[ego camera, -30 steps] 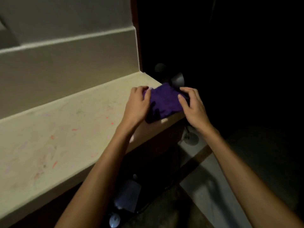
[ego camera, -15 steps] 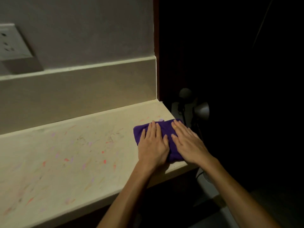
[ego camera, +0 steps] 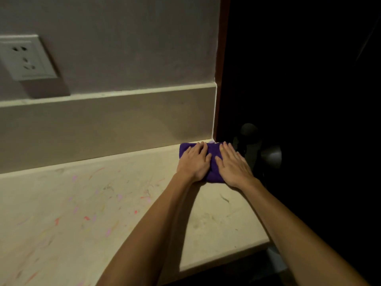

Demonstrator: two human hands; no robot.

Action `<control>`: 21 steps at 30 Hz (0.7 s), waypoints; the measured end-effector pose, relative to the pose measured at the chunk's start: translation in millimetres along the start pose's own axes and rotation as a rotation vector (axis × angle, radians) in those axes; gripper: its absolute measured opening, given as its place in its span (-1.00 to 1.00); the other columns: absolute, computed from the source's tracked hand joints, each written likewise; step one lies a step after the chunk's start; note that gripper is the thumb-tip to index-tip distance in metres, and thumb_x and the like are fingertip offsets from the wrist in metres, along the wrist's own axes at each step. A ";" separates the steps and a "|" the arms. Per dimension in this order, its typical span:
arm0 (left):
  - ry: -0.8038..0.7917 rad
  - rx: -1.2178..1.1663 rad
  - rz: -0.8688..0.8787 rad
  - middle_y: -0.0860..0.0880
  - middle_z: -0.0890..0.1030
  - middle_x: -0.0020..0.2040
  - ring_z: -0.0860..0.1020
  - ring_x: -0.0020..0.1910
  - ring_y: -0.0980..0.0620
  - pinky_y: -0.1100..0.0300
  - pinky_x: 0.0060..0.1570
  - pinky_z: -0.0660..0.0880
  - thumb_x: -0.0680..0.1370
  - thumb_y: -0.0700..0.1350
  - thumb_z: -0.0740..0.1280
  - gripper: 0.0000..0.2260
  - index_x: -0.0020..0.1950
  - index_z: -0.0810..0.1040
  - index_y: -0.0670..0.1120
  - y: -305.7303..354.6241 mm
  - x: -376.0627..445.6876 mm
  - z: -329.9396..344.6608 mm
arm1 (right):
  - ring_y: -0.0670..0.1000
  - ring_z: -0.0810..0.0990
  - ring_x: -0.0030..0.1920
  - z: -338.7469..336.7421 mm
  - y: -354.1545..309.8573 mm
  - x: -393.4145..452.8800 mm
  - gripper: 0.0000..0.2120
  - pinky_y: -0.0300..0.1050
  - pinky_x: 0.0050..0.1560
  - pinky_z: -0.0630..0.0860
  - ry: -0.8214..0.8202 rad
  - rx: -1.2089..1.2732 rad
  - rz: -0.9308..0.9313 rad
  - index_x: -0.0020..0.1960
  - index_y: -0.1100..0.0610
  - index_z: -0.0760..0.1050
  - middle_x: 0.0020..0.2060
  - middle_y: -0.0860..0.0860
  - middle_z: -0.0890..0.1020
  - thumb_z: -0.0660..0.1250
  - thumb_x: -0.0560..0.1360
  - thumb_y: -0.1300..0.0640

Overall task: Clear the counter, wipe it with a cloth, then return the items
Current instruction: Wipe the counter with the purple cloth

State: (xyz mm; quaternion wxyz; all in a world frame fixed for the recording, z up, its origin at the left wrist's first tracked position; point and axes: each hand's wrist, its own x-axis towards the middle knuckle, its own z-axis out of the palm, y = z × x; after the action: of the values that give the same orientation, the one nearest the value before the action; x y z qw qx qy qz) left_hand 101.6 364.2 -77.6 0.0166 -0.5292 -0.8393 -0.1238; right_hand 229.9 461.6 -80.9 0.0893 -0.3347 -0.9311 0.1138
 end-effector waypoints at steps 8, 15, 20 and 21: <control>0.027 -0.048 0.005 -0.08 0.24 0.64 0.23 0.60 -0.03 -0.01 0.60 0.11 0.73 0.07 -0.10 -0.48 0.65 0.19 -0.10 -2.7 -16.3 -3.3 | -0.07 -0.08 0.66 1.6 -5.0 -9.1 -0.43 -0.01 0.63 -0.01 -0.009 -0.015 0.005 0.69 0.04 -0.11 0.69 -0.05 -0.05 -0.14 0.74 -0.12; -0.026 -0.039 -0.029 -0.06 -0.01 0.68 -0.03 0.67 0.00 -0.04 0.63 -0.01 0.73 0.06 -0.17 -0.48 0.68 -0.02 -0.08 17.6 -123.4 -23.5 | -0.15 -0.15 0.64 -7.2 -35.3 -106.3 -0.43 -0.04 0.66 -0.10 -0.057 -0.016 -0.048 0.67 -0.02 -0.21 0.67 -0.10 -0.11 -0.22 0.71 -0.15; 0.040 -0.051 -0.018 -0.12 0.31 0.59 0.26 0.60 -0.04 -0.10 0.51 0.31 0.69 0.02 -0.04 -0.49 0.59 0.32 -0.14 20.8 -224.1 -28.5 | -0.28 -0.33 0.57 -14.4 -79.0 -193.5 -0.14 -0.16 0.63 -0.23 -0.169 -0.004 -0.058 0.54 -0.14 -0.45 0.53 -0.27 -0.38 -0.70 0.30 -0.44; 0.068 -0.067 -0.027 -0.11 0.38 0.55 0.33 0.56 -0.02 -0.09 0.46 0.38 0.68 0.02 0.01 -0.50 0.55 0.38 -0.14 17.5 -228.3 -29.0 | -0.29 -0.37 0.55 -12.7 -82.5 -197.3 -0.18 -0.20 0.61 -0.28 -0.183 -0.019 -0.060 0.52 -0.15 -0.49 0.50 -0.29 -0.43 -0.69 0.30 -0.42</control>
State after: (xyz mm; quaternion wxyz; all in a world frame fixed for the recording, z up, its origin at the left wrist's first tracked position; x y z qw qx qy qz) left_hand 214.6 163.0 -82.5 0.0256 -0.5134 -0.8407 -0.1700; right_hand 333.1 274.6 -64.0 0.0038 -0.2956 -0.9461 0.1322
